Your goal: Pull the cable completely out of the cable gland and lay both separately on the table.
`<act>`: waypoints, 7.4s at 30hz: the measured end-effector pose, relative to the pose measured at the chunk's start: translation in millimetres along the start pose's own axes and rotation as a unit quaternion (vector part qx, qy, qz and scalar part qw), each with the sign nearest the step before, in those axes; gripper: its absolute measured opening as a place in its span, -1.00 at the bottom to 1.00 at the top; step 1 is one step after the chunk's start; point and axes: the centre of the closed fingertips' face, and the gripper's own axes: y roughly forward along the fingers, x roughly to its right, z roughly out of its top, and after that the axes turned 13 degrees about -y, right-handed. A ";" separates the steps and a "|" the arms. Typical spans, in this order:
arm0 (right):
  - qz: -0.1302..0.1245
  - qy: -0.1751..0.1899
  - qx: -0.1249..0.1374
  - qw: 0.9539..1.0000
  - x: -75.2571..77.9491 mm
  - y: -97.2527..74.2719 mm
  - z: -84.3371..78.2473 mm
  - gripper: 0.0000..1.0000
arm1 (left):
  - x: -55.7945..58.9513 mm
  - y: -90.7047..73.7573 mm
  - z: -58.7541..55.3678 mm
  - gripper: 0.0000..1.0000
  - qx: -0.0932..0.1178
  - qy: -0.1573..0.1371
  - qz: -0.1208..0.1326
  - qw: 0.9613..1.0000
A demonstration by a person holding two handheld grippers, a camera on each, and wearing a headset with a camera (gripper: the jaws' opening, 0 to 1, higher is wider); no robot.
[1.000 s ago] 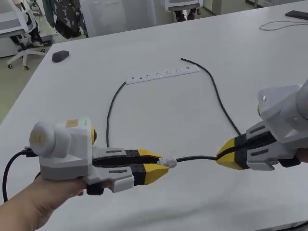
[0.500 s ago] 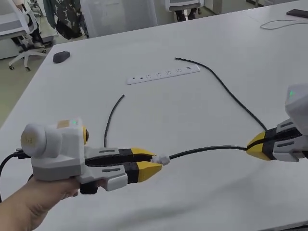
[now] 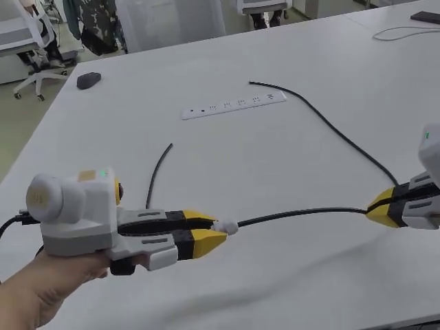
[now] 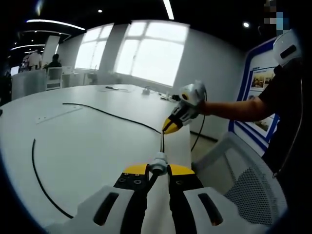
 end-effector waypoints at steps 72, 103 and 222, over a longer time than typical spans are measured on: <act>0.047 -0.025 0.056 0.997 -47.5 23.9 77.5 -1.00 | -10.9 0.4 6.3 -0.70 -0.011 0.035 0.009 0.999; -0.004 0.031 -0.024 0.999 -11.3 8.9 -16.7 -1.00 | -22.2 -20.3 10.9 -0.70 -0.001 0.023 0.036 0.999; 0.016 -0.043 0.016 0.999 -37.9 33.9 32.6 -0.93 | -23.1 -44.8 -7.1 -0.70 -0.015 0.104 0.103 0.989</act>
